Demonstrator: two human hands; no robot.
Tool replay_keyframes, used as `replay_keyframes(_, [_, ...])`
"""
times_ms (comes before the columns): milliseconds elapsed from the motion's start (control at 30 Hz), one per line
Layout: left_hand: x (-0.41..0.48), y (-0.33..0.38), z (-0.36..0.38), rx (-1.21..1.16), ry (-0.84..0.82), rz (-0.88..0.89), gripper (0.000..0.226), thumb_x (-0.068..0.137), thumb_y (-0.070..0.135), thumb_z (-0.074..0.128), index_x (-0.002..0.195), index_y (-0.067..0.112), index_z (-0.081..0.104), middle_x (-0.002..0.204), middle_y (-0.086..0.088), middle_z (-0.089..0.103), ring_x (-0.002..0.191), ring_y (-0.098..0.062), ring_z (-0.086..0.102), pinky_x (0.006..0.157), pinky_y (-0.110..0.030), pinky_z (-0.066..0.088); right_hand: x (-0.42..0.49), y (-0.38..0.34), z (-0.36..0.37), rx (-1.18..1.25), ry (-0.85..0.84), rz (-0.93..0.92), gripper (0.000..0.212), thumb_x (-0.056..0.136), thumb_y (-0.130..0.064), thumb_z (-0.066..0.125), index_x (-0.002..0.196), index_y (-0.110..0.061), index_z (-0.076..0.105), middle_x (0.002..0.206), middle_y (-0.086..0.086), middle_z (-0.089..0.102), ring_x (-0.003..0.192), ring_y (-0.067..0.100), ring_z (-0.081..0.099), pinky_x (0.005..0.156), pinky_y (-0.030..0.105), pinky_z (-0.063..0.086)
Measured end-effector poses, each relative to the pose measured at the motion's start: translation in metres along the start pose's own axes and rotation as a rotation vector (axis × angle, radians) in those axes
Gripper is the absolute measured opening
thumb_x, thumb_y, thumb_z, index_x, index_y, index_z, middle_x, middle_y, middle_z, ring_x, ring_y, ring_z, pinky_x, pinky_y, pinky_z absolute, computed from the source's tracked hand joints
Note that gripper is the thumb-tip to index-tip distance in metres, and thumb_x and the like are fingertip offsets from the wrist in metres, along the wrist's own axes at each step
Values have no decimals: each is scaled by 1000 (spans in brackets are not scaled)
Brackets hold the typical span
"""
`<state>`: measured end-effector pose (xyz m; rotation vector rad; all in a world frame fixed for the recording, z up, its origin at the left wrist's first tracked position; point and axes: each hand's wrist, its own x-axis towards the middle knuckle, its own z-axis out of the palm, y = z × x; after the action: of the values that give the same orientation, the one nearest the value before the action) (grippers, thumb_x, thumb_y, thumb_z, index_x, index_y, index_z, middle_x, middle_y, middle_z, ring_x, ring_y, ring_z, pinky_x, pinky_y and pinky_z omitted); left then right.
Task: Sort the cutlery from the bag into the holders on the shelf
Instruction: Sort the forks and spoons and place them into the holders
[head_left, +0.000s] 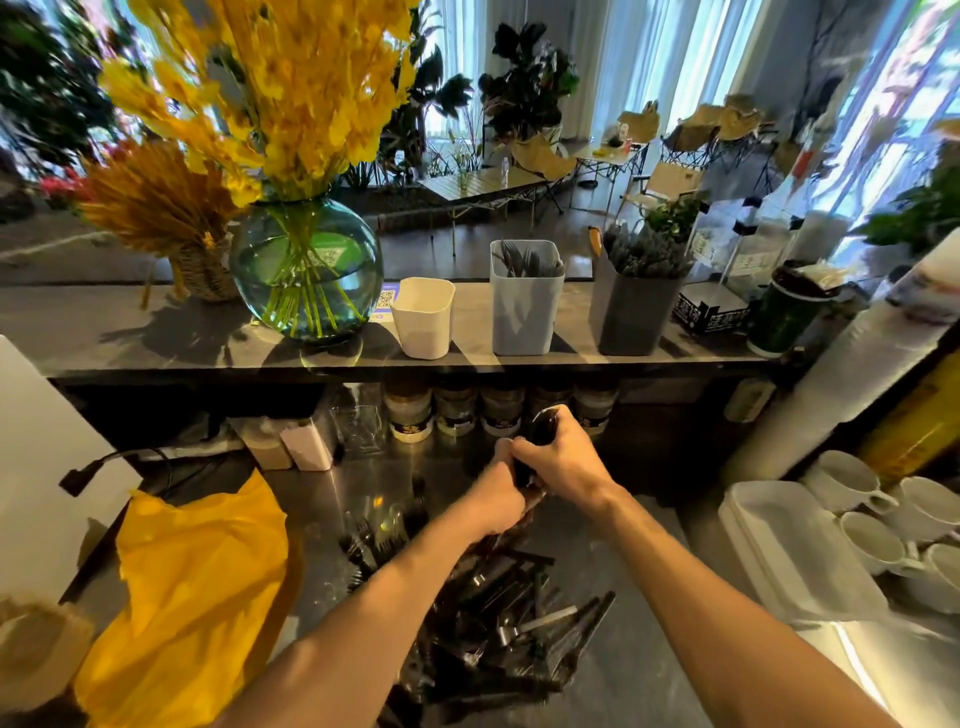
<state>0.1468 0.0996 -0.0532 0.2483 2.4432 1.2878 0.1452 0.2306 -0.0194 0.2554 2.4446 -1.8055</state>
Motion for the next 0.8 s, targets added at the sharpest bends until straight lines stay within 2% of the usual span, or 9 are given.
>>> replay_keyframes(167, [32, 28, -24, -52, 35, 59, 69, 91, 17, 70, 148, 32, 33, 131, 5, 55, 125, -18, 52, 104, -30, 43, 25, -32, -17, -44, 57, -132, 40, 85, -27, 78, 112, -17, 50, 103, 7, 65, 95, 19, 66, 72, 29, 60])
replay_keyframes(267, [56, 52, -42, -175, 56, 163, 50, 86, 3, 75, 127, 21, 51, 117, 1, 64, 116, -17, 60, 96, -25, 48, 46, -59, -33, -70, 161, -265, 34, 87, -22, 77, 108, -15, 51, 99, 5, 64, 88, 13, 64, 62, 15, 51])
replay_keyframes(333, [71, 69, -56, -227, 88, 202, 44, 81, 6, 80, 115, 19, 55, 109, 1, 67, 109, -17, 64, 96, -28, 53, 60, -80, -45, -40, 229, -328, 31, 88, -19, 76, 105, -15, 51, 94, 2, 63, 80, 7, 62, 59, 12, 49])
replay_keyframes(367, [78, 75, -63, -231, 102, 222, 44, 80, 13, 82, 114, 20, 55, 108, 1, 68, 107, -16, 65, 95, -29, 54, 64, -91, -52, -31, 255, -357, 29, 88, -19, 76, 104, -16, 51, 91, 0, 63, 76, 4, 61, 60, 13, 50])
replay_keyframes(467, [95, 106, -96, -205, 139, 273, 48, 81, 23, 85, 118, 19, 55, 109, 4, 66, 102, -11, 63, 83, -15, 49, 88, -123, -73, -22, 299, -478, 30, 86, -19, 75, 100, -20, 50, 84, 0, 61, 69, 10, 58, 64, 26, 51])
replay_keyframes(600, [118, 141, -140, -211, 176, 305, 54, 77, 33, 87, 120, 19, 56, 112, 0, 68, 103, -16, 66, 85, -31, 57, 123, -159, -87, -1, 365, -559, 32, 87, -25, 75, 104, -26, 47, 92, 9, 62, 74, 21, 62, 65, 32, 54])
replay_keyframes(667, [131, 149, -153, -180, 209, 294, 49, 80, 34, 85, 118, 21, 57, 109, 2, 69, 101, -15, 66, 83, -31, 56, 138, -173, -88, 4, 398, -596, 31, 89, -28, 74, 106, -22, 49, 97, 8, 61, 81, 19, 62, 71, 27, 56])
replay_keyframes(733, [142, 156, -163, -164, 231, 293, 43, 85, 33, 81, 118, 22, 57, 109, 4, 69, 102, -14, 66, 86, -31, 55, 150, -185, -87, 1, 413, -622, 29, 92, -23, 73, 108, -16, 49, 91, 2, 61, 79, 13, 61, 70, 22, 53])
replay_keyframes(800, [152, 159, -170, -139, 234, 296, 37, 90, 32, 76, 120, 23, 56, 112, 5, 67, 104, -14, 65, 88, -32, 54, 162, -196, -86, -45, 440, -618, 29, 92, -23, 73, 107, -16, 49, 89, -1, 63, 80, 16, 64, 70, 29, 55])
